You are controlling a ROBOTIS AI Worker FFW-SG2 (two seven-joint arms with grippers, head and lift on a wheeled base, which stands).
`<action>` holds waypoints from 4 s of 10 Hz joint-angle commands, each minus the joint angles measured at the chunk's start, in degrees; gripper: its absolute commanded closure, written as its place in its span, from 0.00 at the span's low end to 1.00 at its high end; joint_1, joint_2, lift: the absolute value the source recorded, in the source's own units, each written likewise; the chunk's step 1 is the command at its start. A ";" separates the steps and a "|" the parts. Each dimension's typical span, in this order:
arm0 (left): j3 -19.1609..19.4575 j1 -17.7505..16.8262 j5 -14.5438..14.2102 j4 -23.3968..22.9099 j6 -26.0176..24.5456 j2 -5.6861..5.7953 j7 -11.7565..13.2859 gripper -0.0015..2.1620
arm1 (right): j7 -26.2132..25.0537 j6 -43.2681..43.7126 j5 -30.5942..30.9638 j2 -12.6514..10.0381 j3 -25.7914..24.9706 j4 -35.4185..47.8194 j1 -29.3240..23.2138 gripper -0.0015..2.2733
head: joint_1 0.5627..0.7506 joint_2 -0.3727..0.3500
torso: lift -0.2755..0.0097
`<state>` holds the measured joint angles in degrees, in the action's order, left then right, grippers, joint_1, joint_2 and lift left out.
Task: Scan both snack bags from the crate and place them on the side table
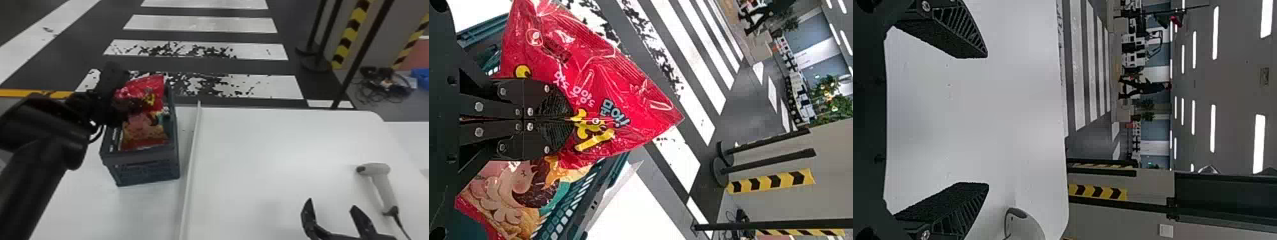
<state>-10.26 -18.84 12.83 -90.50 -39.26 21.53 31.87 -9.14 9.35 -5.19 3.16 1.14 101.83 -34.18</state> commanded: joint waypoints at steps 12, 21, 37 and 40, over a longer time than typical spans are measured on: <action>19.13 6.09 -19.87 -13.21 -1.31 0.97 1.61 0.99 | -0.01 0.88 0.62 -0.44 0.44 0.65 -0.98 0.03 | 0.70 0.61 | 0.63; 15.71 4.42 -28.74 -18.75 -7.46 -12.30 -0.14 0.99 | -0.18 10.37 0.53 -1.05 0.09 2.85 -2.91 0.04 | 0.70 0.46 | 0.63; -19.19 3.28 -19.25 6.30 0.28 -21.68 -4.45 0.99 | -0.62 12.13 -0.70 -0.44 -0.35 4.78 -3.61 0.04 | 0.70 0.03 | 0.63; -20.33 2.75 -18.64 11.40 5.90 -21.68 -4.36 0.47 | -0.53 12.31 -1.05 -0.52 -0.70 4.78 -3.61 0.04 | 0.70 0.03 | 0.63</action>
<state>-30.52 -16.07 -5.74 -79.47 -34.49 0.00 27.51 -9.72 21.64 -6.20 2.69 0.50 106.61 -37.79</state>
